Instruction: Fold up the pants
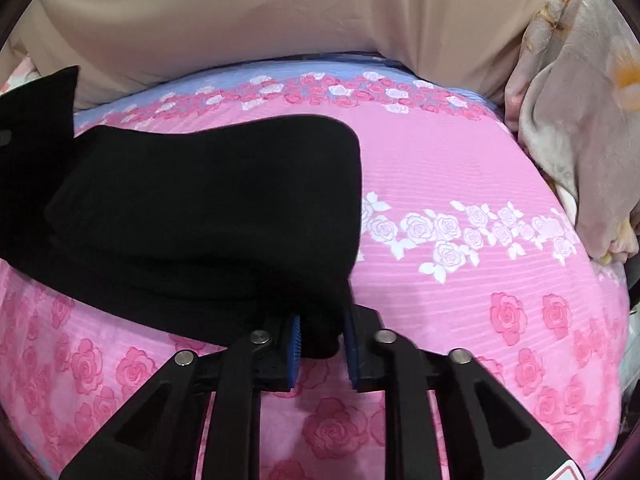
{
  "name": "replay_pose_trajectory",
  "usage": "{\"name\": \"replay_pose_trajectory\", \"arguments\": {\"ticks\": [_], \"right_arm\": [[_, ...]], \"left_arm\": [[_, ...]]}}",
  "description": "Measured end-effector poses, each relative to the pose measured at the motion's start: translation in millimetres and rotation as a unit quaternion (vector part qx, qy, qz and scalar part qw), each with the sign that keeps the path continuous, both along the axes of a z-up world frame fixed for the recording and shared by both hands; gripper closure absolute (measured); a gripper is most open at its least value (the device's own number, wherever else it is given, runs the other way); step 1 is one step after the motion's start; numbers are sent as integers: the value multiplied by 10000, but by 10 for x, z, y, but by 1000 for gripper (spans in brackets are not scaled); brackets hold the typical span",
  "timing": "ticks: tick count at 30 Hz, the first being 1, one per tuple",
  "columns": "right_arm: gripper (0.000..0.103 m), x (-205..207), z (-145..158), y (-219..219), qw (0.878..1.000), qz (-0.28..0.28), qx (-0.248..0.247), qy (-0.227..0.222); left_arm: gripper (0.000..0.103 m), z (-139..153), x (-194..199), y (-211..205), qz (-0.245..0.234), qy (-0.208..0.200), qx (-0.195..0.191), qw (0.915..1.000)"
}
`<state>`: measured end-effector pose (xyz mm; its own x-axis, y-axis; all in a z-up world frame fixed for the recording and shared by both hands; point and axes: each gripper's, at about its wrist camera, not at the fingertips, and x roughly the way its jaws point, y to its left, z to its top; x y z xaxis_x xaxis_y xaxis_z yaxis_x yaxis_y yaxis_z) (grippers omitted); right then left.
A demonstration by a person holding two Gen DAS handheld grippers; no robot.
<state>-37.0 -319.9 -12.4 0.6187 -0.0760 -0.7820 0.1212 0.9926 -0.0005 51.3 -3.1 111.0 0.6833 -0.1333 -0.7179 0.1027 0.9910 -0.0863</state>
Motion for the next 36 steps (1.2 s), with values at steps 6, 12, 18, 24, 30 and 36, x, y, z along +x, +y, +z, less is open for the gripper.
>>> {"name": "replay_pose_trajectory", "arguments": {"ticks": [6, 12, 18, 24, 30, 36], "right_arm": [[61, -263, 274, -70, 9987, -228, 205, -409], [56, -378, 366, -58, 9976, -282, 319, -543], [53, -308, 495, 141, 9958, 107, 616, -673], [45, 112, 461, 625, 9842, 866, 1437, -569], [43, 451, 296, 935, 9684, 964, 2275, -331], [35, 607, 100, 1127, 9750, 799, 2069, 93]], "left_arm": [[84, 24, -151, -589, -706, -40, 57, 9975], [50, -506, -336, -1292, -1584, 520, 448, 9850], [31, -208, -572, -843, -1450, 151, 233, 9890], [24, -54, -461, -20, -119, -242, 614, 9977], [24, -328, -304, 458, 570, 33, 927, 9941], [24, -521, -266, 540, 643, 141, 1110, 9916]]}}
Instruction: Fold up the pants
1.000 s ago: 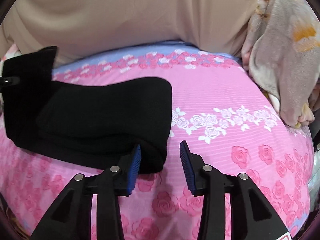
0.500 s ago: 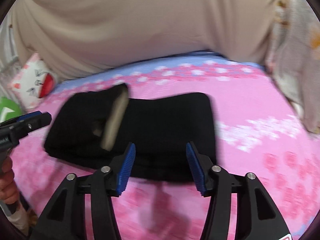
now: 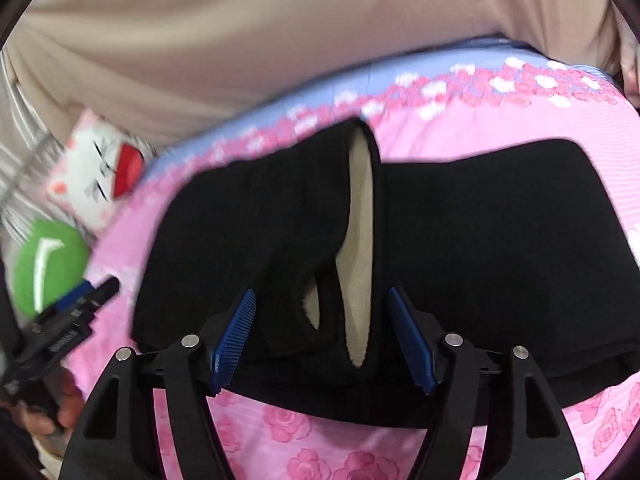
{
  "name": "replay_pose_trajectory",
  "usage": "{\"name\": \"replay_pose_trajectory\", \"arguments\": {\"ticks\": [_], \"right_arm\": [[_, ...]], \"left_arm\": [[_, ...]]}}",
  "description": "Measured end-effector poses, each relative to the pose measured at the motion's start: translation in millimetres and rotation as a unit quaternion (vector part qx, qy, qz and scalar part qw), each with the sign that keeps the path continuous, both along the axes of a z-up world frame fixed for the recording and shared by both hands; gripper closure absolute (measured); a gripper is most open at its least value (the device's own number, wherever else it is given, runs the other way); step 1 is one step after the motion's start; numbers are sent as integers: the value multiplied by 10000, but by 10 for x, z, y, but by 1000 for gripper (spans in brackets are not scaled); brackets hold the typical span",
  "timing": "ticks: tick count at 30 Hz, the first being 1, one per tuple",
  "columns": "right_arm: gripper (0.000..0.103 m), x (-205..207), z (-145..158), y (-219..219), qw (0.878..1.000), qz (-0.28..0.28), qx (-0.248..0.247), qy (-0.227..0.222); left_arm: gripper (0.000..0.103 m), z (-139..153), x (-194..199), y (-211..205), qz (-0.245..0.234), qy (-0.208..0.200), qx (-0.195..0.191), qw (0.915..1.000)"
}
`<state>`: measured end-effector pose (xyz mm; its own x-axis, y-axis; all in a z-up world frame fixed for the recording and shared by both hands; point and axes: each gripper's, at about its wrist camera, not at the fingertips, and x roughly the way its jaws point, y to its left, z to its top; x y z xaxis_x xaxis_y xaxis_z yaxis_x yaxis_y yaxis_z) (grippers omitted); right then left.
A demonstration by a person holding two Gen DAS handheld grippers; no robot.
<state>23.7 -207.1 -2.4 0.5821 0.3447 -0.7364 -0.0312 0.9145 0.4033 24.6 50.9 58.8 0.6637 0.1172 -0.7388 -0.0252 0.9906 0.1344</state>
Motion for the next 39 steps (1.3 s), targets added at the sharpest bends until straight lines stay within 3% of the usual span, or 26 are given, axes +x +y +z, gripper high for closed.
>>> {"name": "replay_pose_trajectory", "arguments": {"ticks": [2, 3, 4, 5, 9, 12, 14, 17, 19, 21, 27, 29, 39], "right_arm": [[43, -36, -23, 84, 9999, -18, -139, -61], [53, -61, -8, 130, 9996, 21, -250, -113], [76, -94, 26, 181, 9991, 83, -349, -212], [86, -119, 75, 227, 9985, 123, -454, -294], [88, -248, 486, 239, 9923, 226, -788, -925], [88, -409, 895, -104, 9814, -260, -1213, -1468], [88, -461, 924, -377, 9764, -649, -1447, -1468], [87, -503, 607, -831, 9753, -1176, -1647, -881], [82, -478, 224, -1036, 9765, -1340, -1655, -334], [79, -485, 44, -1110, 9816, -1320, -1345, -301], [76, -519, 263, -1122, 9821, -1261, -1303, -505], [62, -543, 230, -1168, 9822, -1314, -1247, -500], [37, -602, 35, -1257, 9854, -1369, -960, -333]], "left_arm": [[24, -24, -8, 27, -14, 43, -5, 10000], [24, -37, -2, 32, -12, 63, -15, 10000], [24, -43, 3, 36, -4, 79, -40, 10000], [24, -42, 10, 45, 10, 92, -88, 9999], [24, 36, -22, 22, 20, 9, -134, 9999], [22, 85, -35, -59, -66, -49, -136, 9999], [22, 65, -29, -170, -171, -15, -110, 9998], [22, -1, -17, -335, -330, 94, -125, 9993], [22, -40, -1, -432, -437, 187, -196, 9987], [22, -69, 27, -537, -562, 319, -336, 9973], [17, -86, 67, -821, -809, 518, -567, 9938], [17, -141, 107, -912, -805, 579, -481, 9939], [10, -388, 298, -1090, -703, 730, -399, 9941]]}}
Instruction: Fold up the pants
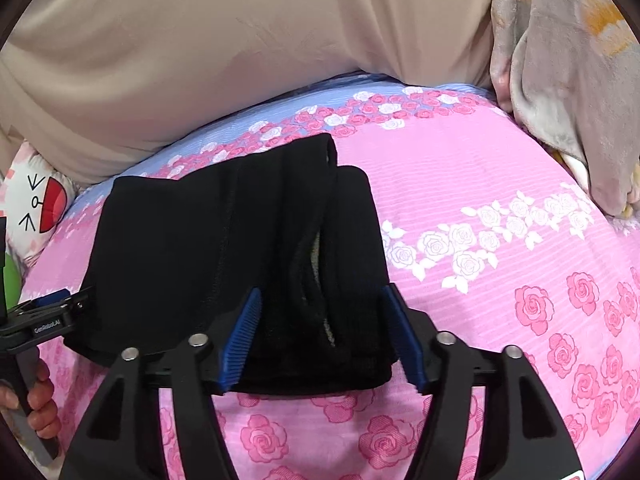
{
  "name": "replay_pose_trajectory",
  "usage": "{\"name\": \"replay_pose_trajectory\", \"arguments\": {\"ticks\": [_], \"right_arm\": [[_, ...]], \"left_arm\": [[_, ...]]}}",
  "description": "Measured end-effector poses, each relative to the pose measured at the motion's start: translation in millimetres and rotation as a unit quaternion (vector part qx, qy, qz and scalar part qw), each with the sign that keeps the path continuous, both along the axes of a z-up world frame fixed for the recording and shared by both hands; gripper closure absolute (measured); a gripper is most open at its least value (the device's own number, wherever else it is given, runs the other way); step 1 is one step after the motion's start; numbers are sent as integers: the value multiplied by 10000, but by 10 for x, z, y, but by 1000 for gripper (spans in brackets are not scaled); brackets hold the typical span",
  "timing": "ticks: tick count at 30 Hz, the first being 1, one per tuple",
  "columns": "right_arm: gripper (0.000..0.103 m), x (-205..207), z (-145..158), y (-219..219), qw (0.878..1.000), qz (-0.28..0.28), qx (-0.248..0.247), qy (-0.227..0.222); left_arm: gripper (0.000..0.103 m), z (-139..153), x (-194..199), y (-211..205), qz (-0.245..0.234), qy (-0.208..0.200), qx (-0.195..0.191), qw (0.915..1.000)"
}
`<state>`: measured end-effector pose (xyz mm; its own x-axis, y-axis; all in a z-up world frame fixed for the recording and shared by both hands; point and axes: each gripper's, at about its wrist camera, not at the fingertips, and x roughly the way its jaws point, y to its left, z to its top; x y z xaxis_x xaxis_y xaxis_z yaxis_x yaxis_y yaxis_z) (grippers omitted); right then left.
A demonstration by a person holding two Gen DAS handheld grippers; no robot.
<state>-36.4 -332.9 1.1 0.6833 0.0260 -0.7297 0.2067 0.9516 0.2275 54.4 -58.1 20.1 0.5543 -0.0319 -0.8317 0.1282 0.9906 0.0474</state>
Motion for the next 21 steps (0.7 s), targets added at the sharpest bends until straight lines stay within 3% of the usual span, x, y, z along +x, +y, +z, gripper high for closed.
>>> {"name": "replay_pose_trajectory", "arguments": {"ticks": [7, 13, 15, 16, 18, 20, 21], "right_arm": [[31, 41, -137, -104, 9987, -58, 500, 111], [31, 66, -187, -152, 9966, -34, 812, 163], [34, 62, -182, -140, 9967, 2, 795, 149], [40, 60, -174, -124, 9968, 36, 789, 119], [51, 58, -160, -125, 9969, 62, 786, 69], [62, 45, -107, -93, 9970, 87, 764, 8], [65, 38, -69, -69, 9973, 93, 732, -27]], "left_arm": [[5, -94, 120, 104, 104, 160, -376, 9991], [6, -185, 208, 280, 177, 516, -1276, 9903], [33, -189, 202, 334, -46, 647, -1859, 9804], [35, -181, 205, 343, -57, 665, -1950, 9785], [63, -167, 215, 362, -126, 683, -2136, 9745], [81, -113, 213, 416, -99, 624, -2294, 9713], [84, -51, 211, 458, -121, 583, -2406, 9688]]}}
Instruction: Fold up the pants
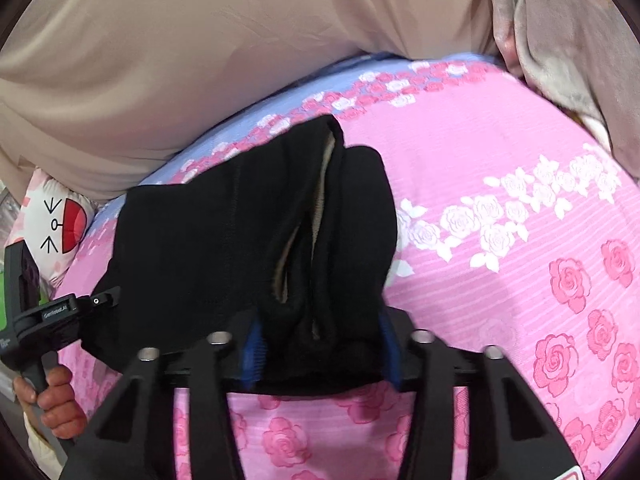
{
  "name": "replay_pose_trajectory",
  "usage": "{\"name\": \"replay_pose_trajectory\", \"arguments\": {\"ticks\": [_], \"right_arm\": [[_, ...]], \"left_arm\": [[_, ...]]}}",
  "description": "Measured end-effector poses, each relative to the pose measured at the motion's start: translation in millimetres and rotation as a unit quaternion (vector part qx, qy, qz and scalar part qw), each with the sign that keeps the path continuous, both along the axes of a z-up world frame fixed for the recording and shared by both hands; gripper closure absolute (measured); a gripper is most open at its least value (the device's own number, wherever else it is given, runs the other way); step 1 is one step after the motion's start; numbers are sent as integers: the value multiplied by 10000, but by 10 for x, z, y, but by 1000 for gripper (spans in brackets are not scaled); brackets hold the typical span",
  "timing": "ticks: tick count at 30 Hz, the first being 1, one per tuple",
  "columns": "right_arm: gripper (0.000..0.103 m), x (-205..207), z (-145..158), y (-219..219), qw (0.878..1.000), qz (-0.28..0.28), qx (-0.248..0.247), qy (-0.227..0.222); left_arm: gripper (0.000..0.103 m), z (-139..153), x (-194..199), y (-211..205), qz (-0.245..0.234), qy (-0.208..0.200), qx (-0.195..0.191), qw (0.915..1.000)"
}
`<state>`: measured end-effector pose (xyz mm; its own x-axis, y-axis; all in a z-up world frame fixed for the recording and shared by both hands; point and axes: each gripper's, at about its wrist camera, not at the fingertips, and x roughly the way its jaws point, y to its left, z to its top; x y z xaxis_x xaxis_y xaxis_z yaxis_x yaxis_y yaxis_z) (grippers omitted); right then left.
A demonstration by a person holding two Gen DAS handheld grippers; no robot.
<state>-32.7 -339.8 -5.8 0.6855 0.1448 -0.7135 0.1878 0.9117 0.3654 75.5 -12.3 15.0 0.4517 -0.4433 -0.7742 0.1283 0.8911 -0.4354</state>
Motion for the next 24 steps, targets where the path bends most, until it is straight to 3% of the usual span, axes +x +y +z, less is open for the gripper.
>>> {"name": "replay_pose_trajectory", "arguments": {"ticks": [3, 6, 9, 12, 13, 14, 15, 17, 19, 20, 22, 24], "right_arm": [[68, -24, 160, 94, 9998, 132, -31, -146], [68, -68, 390, 265, 9984, 391, -50, -396], [68, -148, 524, 525, 9950, 845, 88, -527], [61, -243, 273, 810, 9927, 1181, 149, -203], [50, -249, 153, 863, 9926, 1206, 131, -21], [45, -272, -1, 887, 9939, 1083, -67, 218], [45, -334, -43, 855, 9945, 1035, -31, 175], [45, -410, 97, 761, 9962, 862, 101, 103], [44, -458, 427, 731, 9971, 636, -337, -246], [42, -438, 573, 753, 9957, 653, -518, -401], [42, -332, 735, 785, 9939, 699, -591, -622], [42, -90, 750, 848, 9931, 812, -602, -601]], "left_arm": [[85, 309, -45, 125, -72, -398, 40, 9992], [85, 566, -129, 331, -67, -517, 21, 9986], [85, 721, -371, 636, 72, -657, 416, 9969], [82, 511, -573, 870, 217, -266, 820, 9960], [81, 344, -620, 901, 208, -19, 958, 9952], [76, 230, -644, 904, 194, 101, 1040, 9943], [72, 124, -686, 917, 259, 177, 1111, 9933], [71, 240, -770, 903, 378, -111, 1357, 9900], [72, 454, -823, 837, 516, -540, 1652, 9834], [71, 607, -856, 766, 600, -939, 1910, 9752], [64, 761, -872, 679, 762, -1352, 2153, 9641], [55, 862, -800, 659, 801, -1483, 2078, 9635]]}}
